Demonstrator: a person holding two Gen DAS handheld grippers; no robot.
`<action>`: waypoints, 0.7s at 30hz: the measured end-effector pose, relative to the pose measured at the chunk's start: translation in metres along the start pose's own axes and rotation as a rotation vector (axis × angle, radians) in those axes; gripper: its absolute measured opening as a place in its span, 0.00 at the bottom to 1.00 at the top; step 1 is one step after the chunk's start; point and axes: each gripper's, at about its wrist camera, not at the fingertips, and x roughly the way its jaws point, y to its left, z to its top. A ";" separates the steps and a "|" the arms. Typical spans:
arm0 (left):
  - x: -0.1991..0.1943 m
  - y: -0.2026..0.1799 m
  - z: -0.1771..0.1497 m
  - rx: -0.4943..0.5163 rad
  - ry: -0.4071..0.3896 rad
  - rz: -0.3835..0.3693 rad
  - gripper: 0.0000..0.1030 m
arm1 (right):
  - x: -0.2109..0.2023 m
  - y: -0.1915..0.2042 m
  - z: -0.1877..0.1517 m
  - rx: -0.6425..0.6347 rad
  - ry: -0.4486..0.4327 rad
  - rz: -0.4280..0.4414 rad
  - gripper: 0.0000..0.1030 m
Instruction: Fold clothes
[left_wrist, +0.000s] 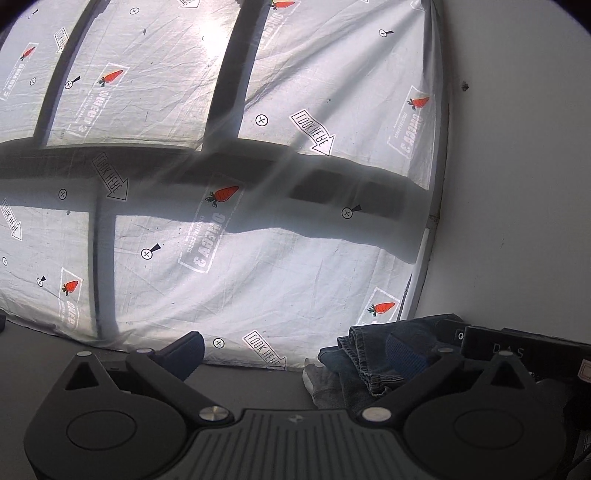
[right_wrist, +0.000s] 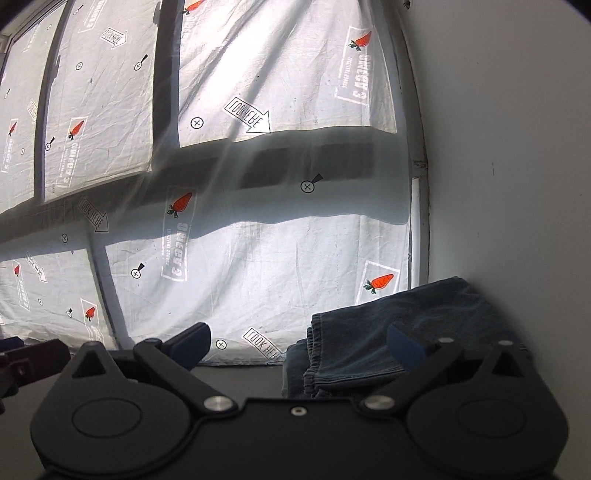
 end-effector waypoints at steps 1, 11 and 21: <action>-0.007 0.006 0.002 0.004 -0.002 0.022 1.00 | -0.006 0.012 -0.002 -0.016 0.011 0.005 1.00; -0.084 0.108 0.005 0.009 0.067 0.089 1.00 | -0.065 0.143 -0.041 -0.037 0.119 0.079 1.00; -0.176 0.244 0.003 0.070 0.114 0.107 1.00 | -0.120 0.304 -0.080 -0.012 0.163 0.086 1.00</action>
